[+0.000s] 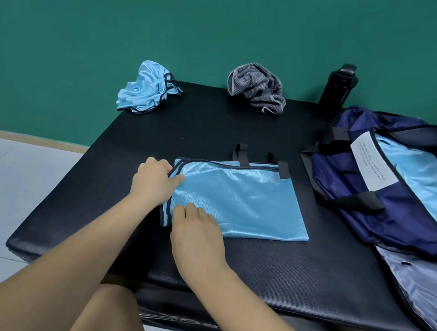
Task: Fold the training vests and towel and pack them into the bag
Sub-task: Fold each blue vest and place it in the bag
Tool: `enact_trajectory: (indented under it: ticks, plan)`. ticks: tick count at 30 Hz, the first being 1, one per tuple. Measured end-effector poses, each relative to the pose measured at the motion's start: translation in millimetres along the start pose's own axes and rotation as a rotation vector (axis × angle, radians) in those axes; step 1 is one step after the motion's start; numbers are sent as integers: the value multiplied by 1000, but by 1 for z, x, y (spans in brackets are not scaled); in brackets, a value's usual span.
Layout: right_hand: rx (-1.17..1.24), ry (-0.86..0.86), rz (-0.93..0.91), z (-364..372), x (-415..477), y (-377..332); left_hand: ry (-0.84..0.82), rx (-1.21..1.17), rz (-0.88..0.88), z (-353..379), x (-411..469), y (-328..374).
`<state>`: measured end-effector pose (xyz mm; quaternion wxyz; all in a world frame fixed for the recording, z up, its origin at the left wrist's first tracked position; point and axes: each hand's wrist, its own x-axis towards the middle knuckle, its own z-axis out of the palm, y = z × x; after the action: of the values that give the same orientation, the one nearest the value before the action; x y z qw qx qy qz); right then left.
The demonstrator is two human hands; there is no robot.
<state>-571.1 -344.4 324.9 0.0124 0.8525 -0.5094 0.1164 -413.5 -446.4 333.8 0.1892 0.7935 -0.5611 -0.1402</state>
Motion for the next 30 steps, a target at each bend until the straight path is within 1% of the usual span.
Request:
enact_trajectory:
  ticks: [2,4,6,10,13,16,19,24,27,30]
  plan:
    - [25,6,10,0,-1,-2,-32,-53,4,-5,1,0]
    - [67,19,15,-3,-1,-5,-25,-132,-1,-14,-1,-2]
    - [128,39,4,-7,-3,-13,-4,-217,-48,-25,-6,-6]
    - [331,107,17,-16,-4,-22,22,-415,-158,-48,-15,-10]
    - [436,75,47,-31,-6,-15,-5,-567,-183,-60,-15,3]
    - [548,74,108,-48,-11,2,-50,-694,-154,-64,-13,29]
    - [667,61,211,-62,-17,23,-106,-754,-100,-61,-14,63]
    - [748,79,337,-76,-32,66,-214,-826,-65,-39,-14,114]
    - [755,46,424,-76,-41,90,-276,-797,-44,-20,-16,138]
    - [734,-2,479,-70,-47,106,-299,-697,-45,0,-20,149]
